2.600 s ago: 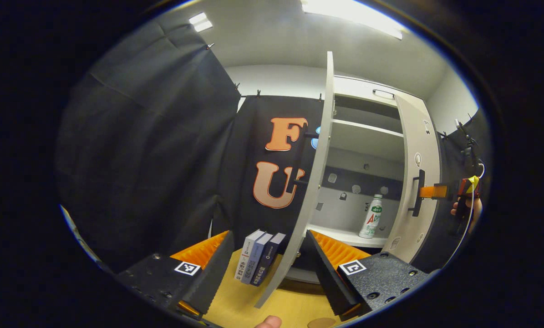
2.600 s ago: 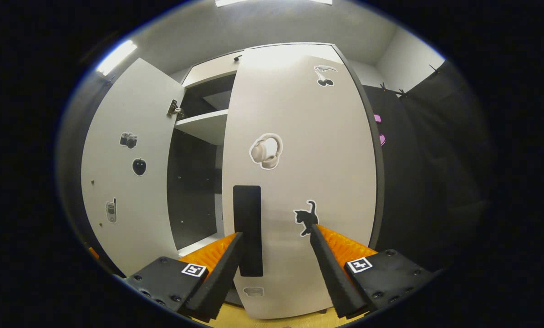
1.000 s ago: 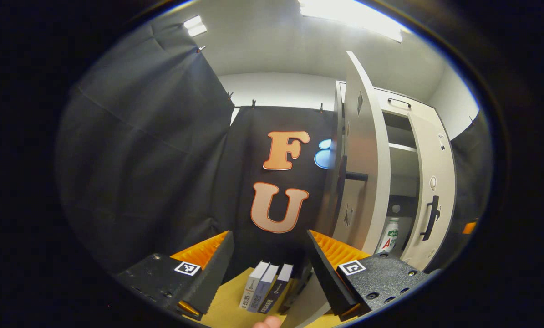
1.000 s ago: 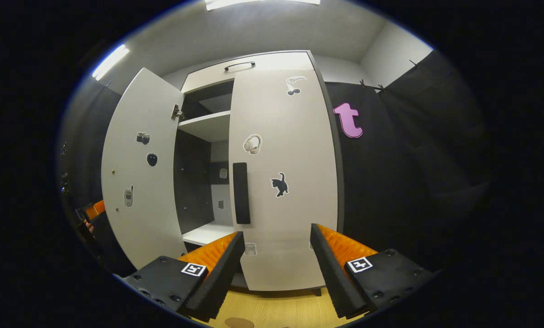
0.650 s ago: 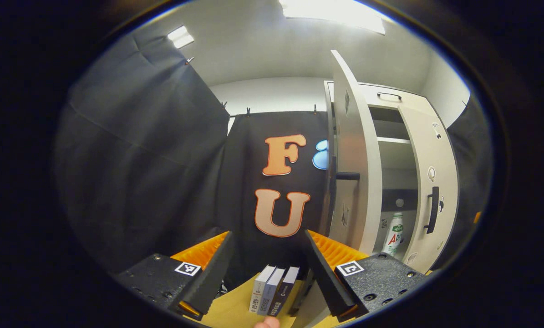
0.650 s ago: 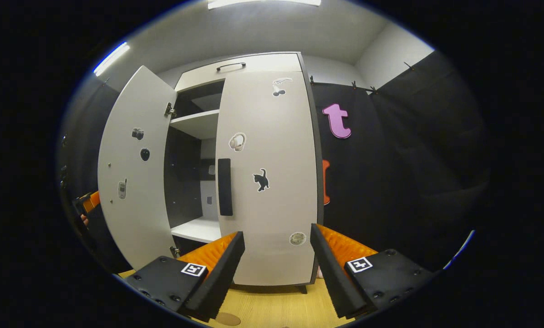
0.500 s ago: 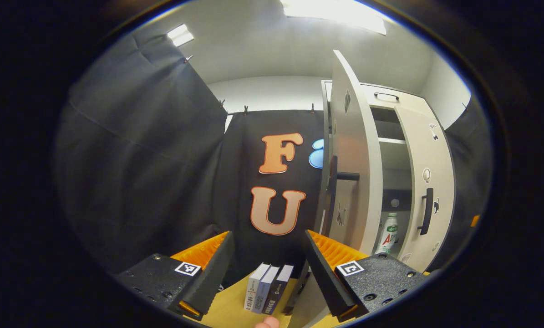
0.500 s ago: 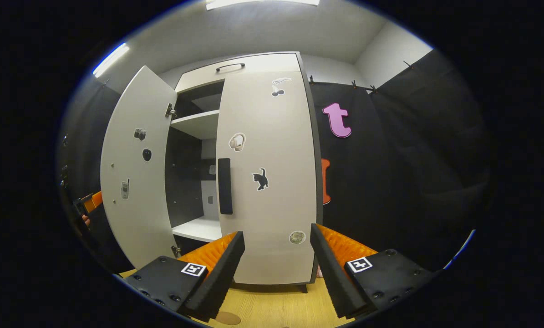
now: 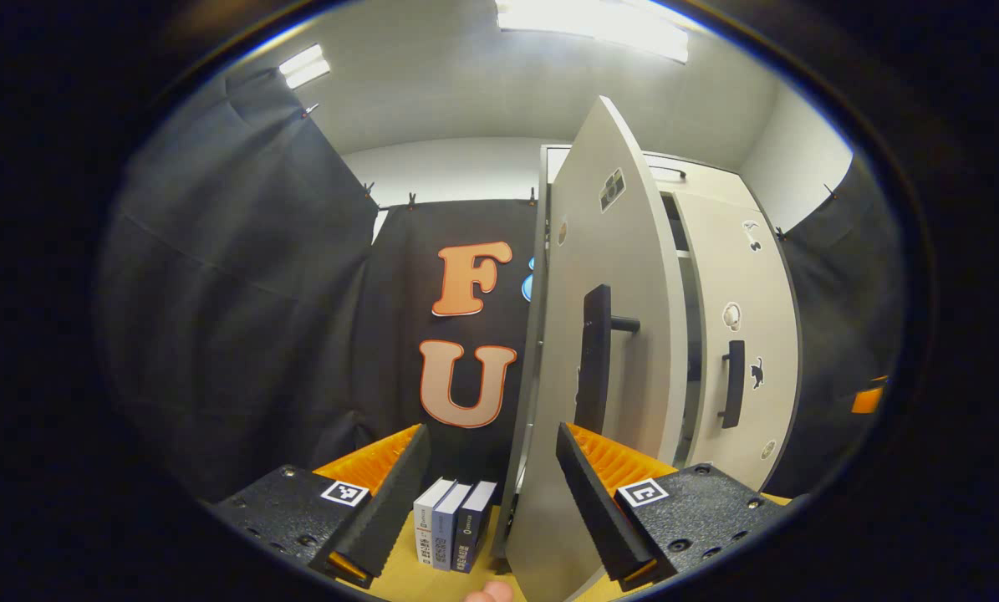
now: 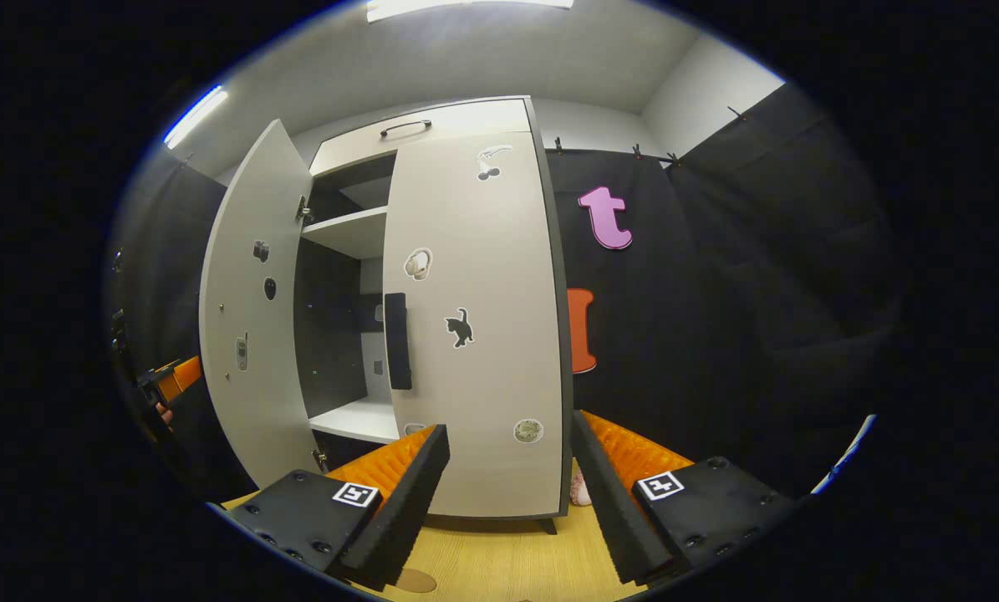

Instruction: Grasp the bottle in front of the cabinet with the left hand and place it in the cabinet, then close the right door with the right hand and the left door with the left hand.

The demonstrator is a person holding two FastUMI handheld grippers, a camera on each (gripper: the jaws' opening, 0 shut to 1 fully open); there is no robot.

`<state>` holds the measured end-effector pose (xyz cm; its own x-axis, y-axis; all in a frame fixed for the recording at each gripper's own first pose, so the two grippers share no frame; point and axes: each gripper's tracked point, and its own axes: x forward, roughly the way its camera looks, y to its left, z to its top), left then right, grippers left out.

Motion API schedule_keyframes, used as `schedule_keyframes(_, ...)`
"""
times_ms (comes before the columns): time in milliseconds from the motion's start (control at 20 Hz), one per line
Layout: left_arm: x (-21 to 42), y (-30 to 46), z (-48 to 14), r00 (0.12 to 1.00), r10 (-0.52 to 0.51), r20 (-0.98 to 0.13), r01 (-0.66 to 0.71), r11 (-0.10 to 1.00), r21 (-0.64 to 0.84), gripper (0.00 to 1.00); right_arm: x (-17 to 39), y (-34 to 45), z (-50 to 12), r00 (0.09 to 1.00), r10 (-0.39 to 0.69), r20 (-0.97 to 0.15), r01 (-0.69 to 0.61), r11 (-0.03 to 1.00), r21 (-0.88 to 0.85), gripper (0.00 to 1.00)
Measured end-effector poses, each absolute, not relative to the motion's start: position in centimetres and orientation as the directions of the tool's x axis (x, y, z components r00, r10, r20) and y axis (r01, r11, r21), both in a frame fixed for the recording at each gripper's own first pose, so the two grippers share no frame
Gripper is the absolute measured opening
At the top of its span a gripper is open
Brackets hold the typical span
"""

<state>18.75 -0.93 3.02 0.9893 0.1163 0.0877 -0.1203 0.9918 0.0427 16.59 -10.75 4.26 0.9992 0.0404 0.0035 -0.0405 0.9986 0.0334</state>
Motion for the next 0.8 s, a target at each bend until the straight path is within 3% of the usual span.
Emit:
schedule_keyframes(50, 19.0, -1.4, 2.9, 0.99, 0.108, 0.089, -0.112, 0.993, 0.046, 0.93, 16.4, -11.1, 4.3, 1.0, 0.031, 0.004, -0.031, 0.999, 0.03, 0.96)
schedule_keyframes(350, 20.4, -5.3, 1.8, 0.998, 0.011, 0.056, -0.011, 1.0, -0.001, 0.89, 15.2, -12.3, 4.8, 1.0, -0.004, 0.011, 0.004, 0.999, 0.042, 0.96)
schedule_keyframes(400, 20.8, -5.8, 1.7, 0.999, -0.002, 0.05, 0.002, 1.0, -0.008, 0.93, 14.9, -12.5, 4.9, 1.0, -0.012, 0.013, 0.012, 0.999, 0.043, 0.96)
schedule_keyframes(450, 21.0, -6.4, 1.8, 0.999, -0.016, 0.05, 0.017, 1.0, -0.015, 0.9, 14.7, -12.7, 5.0, 1.0, -0.02, 0.015, 0.02, 0.999, 0.042, 0.96)
schedule_keyframes(800, 21.7, -10.0, 3.3, 0.991, -0.103, 0.087, 0.107, 0.994, -0.037, 0.95, 12.7, -14.6, 5.1, 0.997, -0.08, 0.016, 0.079, 0.995, 0.057, 0.96)
